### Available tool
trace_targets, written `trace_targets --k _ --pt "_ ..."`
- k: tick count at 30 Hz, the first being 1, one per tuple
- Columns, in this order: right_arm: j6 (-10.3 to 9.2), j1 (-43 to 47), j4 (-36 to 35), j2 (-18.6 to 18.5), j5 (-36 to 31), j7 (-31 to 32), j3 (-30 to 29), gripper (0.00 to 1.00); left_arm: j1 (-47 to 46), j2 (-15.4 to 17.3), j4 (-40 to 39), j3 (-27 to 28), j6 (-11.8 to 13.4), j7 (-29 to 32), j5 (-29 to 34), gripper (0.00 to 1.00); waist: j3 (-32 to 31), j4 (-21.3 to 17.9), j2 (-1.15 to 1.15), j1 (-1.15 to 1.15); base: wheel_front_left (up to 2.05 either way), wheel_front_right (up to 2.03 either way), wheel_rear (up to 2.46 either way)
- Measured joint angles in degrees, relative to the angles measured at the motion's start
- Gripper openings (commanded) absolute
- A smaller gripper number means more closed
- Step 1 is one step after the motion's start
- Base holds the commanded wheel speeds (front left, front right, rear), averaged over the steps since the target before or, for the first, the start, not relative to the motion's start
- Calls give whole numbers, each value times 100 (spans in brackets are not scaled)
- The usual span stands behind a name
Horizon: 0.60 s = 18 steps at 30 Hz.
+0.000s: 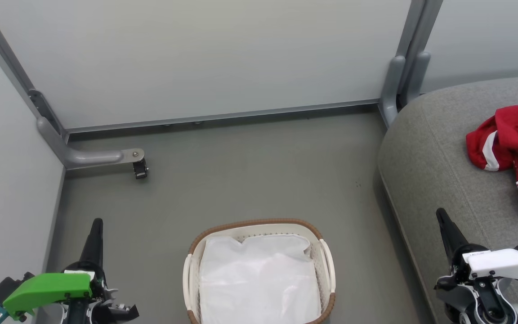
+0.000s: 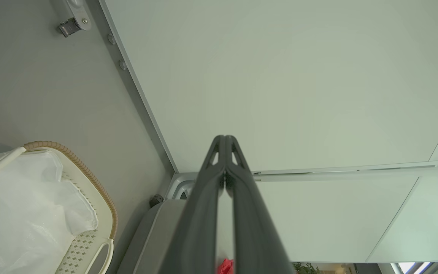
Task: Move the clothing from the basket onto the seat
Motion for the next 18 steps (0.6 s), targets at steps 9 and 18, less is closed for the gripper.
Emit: trace_targets --k 9,18 --pt "0 -19 -20 -2 359 82 -46 0 -73 -1 4 87 -29 102 -320 0 5 -21 0 0 0 0 0" --pt "0 -65 -33 -4 694 179 -82 0 -146 -2 0 143 -56 194 -623 0 11 -41 0 0 0 0 0"
